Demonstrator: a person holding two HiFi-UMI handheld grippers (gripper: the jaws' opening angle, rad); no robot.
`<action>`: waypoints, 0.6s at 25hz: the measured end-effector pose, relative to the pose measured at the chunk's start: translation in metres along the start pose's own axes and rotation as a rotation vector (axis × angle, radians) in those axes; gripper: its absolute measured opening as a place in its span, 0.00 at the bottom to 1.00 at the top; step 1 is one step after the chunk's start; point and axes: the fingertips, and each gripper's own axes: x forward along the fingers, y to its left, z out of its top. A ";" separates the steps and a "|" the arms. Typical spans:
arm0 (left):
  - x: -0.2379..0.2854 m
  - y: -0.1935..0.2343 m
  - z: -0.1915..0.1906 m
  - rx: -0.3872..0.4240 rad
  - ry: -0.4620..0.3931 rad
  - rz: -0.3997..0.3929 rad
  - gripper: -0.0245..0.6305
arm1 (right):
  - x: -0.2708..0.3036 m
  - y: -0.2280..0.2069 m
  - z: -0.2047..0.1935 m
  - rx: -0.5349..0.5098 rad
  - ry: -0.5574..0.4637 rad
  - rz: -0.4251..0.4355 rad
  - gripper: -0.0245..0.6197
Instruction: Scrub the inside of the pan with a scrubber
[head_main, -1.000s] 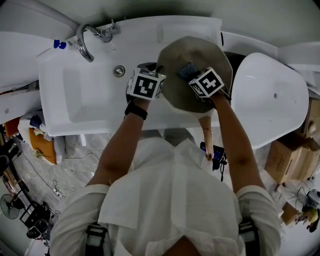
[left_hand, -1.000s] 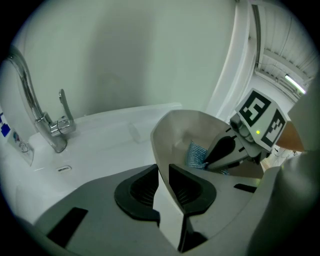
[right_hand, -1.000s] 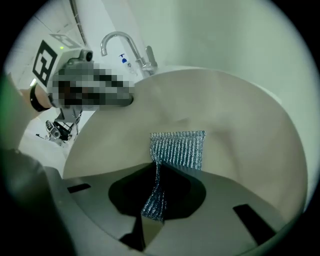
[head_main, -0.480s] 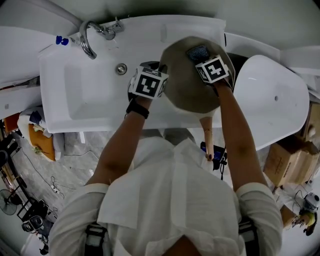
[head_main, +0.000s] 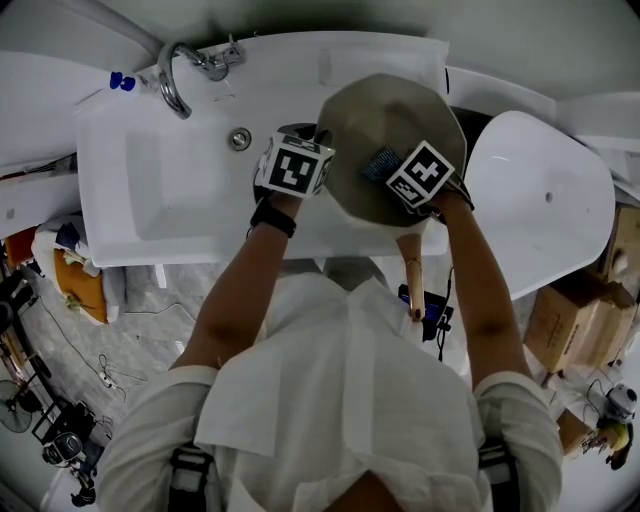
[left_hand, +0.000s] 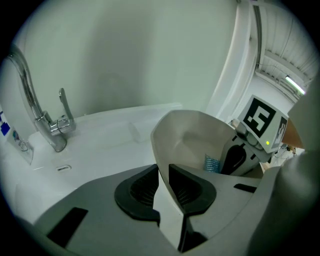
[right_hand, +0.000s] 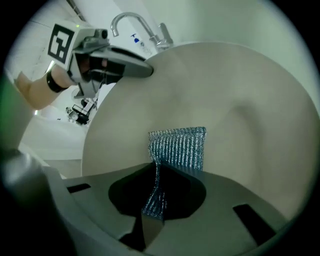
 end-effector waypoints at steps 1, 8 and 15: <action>0.000 0.000 0.000 0.000 0.001 0.000 0.15 | 0.003 0.008 -0.005 -0.021 0.034 0.027 0.09; 0.000 0.000 0.000 0.002 0.003 -0.004 0.15 | -0.002 -0.004 -0.007 -0.014 0.099 0.025 0.09; 0.000 0.000 0.000 0.005 0.003 -0.002 0.15 | -0.035 -0.092 0.012 0.119 0.021 -0.242 0.09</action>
